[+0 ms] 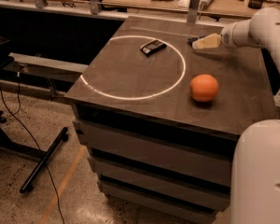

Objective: Pick rxbar blueberry

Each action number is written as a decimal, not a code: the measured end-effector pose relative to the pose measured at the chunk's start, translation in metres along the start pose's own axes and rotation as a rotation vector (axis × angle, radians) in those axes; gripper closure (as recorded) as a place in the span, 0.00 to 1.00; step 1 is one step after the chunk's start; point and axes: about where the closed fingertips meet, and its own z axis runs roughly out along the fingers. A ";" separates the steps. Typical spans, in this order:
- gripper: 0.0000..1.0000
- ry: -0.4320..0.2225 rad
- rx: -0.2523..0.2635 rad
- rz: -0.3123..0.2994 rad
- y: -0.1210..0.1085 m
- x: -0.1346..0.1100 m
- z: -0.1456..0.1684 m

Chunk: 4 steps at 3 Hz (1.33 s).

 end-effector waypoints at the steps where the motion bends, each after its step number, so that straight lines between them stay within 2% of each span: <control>1: 0.00 -0.007 -0.014 -0.014 -0.004 0.002 -0.005; 2: 0.00 -0.016 -0.038 -0.033 -0.005 0.005 -0.009; 4: 0.00 -0.031 -0.124 -0.078 0.009 0.011 -0.004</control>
Offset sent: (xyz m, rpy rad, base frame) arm -0.0144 -0.0218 0.0095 -0.0074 -0.0330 0.0910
